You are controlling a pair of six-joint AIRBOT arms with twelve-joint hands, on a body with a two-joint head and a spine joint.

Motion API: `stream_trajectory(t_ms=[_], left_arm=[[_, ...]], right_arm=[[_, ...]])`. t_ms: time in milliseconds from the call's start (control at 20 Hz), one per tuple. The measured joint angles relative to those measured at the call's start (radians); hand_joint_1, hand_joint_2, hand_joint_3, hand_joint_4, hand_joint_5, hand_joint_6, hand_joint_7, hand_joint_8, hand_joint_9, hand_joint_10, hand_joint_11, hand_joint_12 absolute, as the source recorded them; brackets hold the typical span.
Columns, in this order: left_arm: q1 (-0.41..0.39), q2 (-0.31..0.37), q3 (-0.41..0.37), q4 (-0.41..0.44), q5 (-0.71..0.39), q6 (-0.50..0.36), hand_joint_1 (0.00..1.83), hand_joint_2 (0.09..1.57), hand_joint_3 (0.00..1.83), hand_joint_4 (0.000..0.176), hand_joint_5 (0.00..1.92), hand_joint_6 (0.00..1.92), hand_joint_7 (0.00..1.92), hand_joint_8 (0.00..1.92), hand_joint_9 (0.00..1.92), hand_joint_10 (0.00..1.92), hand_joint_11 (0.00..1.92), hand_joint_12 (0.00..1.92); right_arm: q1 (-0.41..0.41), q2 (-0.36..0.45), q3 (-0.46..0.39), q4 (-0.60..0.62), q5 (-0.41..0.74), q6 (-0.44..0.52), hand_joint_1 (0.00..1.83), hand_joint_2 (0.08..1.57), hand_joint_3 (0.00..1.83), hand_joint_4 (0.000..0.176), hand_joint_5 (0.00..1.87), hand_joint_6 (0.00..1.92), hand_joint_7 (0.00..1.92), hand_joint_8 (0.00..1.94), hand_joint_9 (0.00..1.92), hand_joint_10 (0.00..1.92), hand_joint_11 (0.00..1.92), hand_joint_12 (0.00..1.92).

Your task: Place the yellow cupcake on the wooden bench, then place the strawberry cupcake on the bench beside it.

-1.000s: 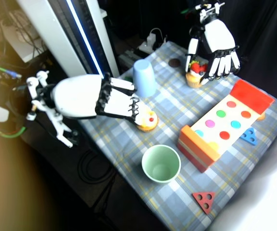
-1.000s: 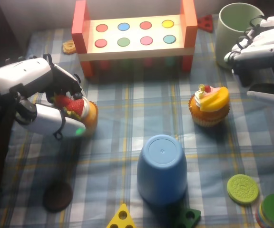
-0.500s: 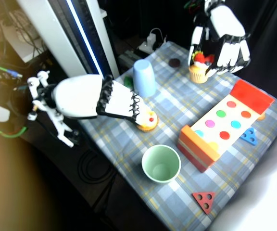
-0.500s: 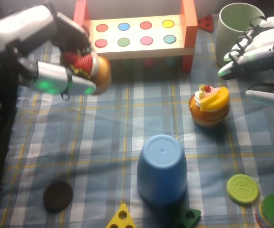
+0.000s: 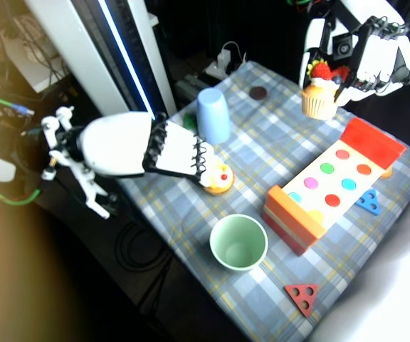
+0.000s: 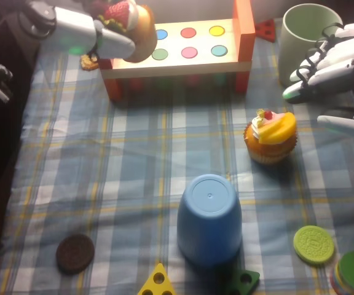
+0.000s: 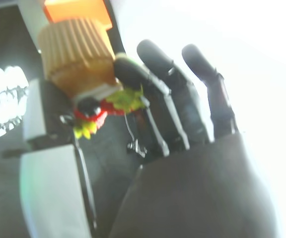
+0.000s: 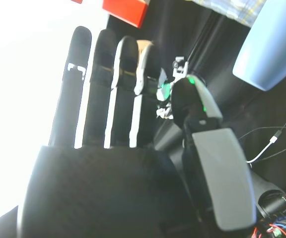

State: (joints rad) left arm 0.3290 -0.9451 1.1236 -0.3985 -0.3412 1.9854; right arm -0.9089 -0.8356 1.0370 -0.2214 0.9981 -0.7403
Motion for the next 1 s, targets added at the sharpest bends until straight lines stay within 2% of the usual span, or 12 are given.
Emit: stream_trajectory(t_ms=[50, 100, 150, 200, 250, 300, 400, 450, 500, 600, 900, 1000], left_arm=[[-0.025, -0.021, 0.027, -0.03, 0.017, 0.041, 1.23, 1.1, 0.0, 0.0, 0.95, 0.95, 1.08, 0.91, 0.85, 0.69, 0.22, 1.48], [-0.038, -0.035, 0.044, -0.063, 0.021, 0.083, 1.22, 1.11, 0.0, 0.0, 0.92, 0.99, 1.06, 0.95, 0.84, 0.62, 0.2, 1.46], [-0.043, -0.051, 0.062, -0.105, 0.027, 0.141, 1.21, 1.12, 0.0, 0.004, 0.92, 1.01, 1.02, 1.0, 0.81, 0.56, 0.17, 1.43], [-0.047, -0.066, 0.081, -0.126, 0.048, 0.17, 1.21, 1.13, 0.0, 0.007, 0.92, 0.99, 1.0, 1.04, 0.8, 0.55, 0.17, 1.45], [-0.048, -0.076, 0.093, -0.14, 0.068, 0.176, 1.21, 1.13, 0.0, 0.0, 0.93, 0.95, 0.97, 1.12, 0.78, 0.71, 0.19, 1.48], [-0.049, -0.088, 0.11, -0.15, 0.085, 0.178, 1.21, 1.14, 0.0, 0.008, 0.93, 0.97, 0.95, 1.13, 0.75, 0.79, 0.19, 1.48], [-0.051, -0.112, 0.146, -0.169, 0.101, 0.18, 1.21, 1.13, 0.0, 0.015, 0.97, 0.92, 0.96, 1.12, 0.73, 0.88, 0.17, 1.51], [-0.058, -0.125, 0.167, -0.204, 0.116, 0.204, 1.2, 1.13, 0.0, 0.041, 0.94, 1.04, 0.95, 1.04, 0.73, 0.66, 0.16, 1.35], [-0.067, -0.137, 0.187, -0.262, 0.129, 0.282, 1.2, 1.13, 0.0, 0.046, 0.93, 1.07, 0.96, 1.02, 0.79, 0.49, 0.17, 1.3], [-0.079, -0.164, 0.219, -0.356, 0.148, 0.41, 1.19, 1.15, 0.0, 0.024, 0.9, 1.04, 0.93, 1.15, 0.75, 0.77, 0.18, 1.53], [-0.081, -0.257, 0.327, -0.62, 0.198, 0.674, 1.2, 1.14, 0.0, 0.042, 0.92, 1.1, 0.95, 1.01, 0.86, 0.26, 0.23, 1.12], [-0.081, -0.269, 0.355, -0.708, 0.195, 0.761, 1.21, 1.13, 0.0, 0.0, 0.99, 0.87, 0.94, 1.17, 0.93, 0.32, 0.2, 1.37]], right_arm=[[0.0, -0.002, 0.0, 0.0, 0.0, 0.001, 0.76, 1.36, 0.0, 0.16, 0.55, 1.6, 0.8, 0.0, 0.75, 0.0, 0.51, 0.62], [0.0, -0.003, 0.0, -0.003, 0.0, 0.002, 0.6, 1.39, 0.0, 0.0, 0.6, 0.65, 0.77, 0.0, 0.71, 0.0, 0.46, 0.63], [0.0, -0.002, 0.0, -0.009, 0.001, 0.003, 0.4, 1.36, 0.0, 0.0, 0.65, 0.21, 0.71, 0.0, 0.61, 0.0, 0.36, 0.67], [0.0, -0.002, 0.001, -0.009, 0.002, 0.003, 0.32, 1.33, 0.0, 0.0, 0.63, 0.05, 0.63, 0.0, 0.52, 0.0, 0.25, 0.74], [0.0, -0.002, 0.0, -0.01, 0.008, 0.003, 0.28, 1.28, 0.0, 0.007, 0.52, 0.01, 0.43, 0.0, 0.36, 0.0, 0.06, 0.82], [0.0, -0.002, 0.0, -0.014, 0.013, 0.003, 0.24, 1.24, 0.0, 0.051, 0.42, 0.0, 0.3, 0.0, 0.26, 0.0, 0.01, 0.75], [0.0, -0.002, 0.0, -0.026, 0.023, 0.003, 0.16, 1.21, 0.0, 0.099, 0.36, 0.0, 0.23, 0.0, 0.23, 0.0, 0.0, 0.74], [0.0, -0.002, 0.0, -0.028, 0.026, 0.003, 0.15, 1.21, 0.0, 0.112, 0.37, 0.0, 0.22, 0.0, 0.23, 0.0, 0.0, 0.74], [0.0, -0.002, 0.0, -0.027, 0.026, 0.004, 0.14, 1.2, 0.0, 0.125, 0.36, 0.0, 0.21, 0.0, 0.2, 0.0, 0.0, 0.68], [0.0, -0.003, 0.0, -0.028, 0.027, 0.004, 0.12, 1.21, 0.0, 0.145, 0.33, 0.0, 0.16, 0.0, 0.14, 0.0, 0.0, 0.49], [0.0, -0.017, 0.013, -0.034, 0.035, 0.012, 0.08, 1.26, 0.01, 0.112, 0.33, 0.0, 0.15, 0.0, 0.11, 0.0, 0.0, 0.4], [0.0, -0.018, 0.015, -0.039, 0.032, 0.015, 0.12, 1.27, 0.01, 0.111, 0.33, 0.0, 0.15, 0.0, 0.11, 0.0, 0.0, 0.39]])
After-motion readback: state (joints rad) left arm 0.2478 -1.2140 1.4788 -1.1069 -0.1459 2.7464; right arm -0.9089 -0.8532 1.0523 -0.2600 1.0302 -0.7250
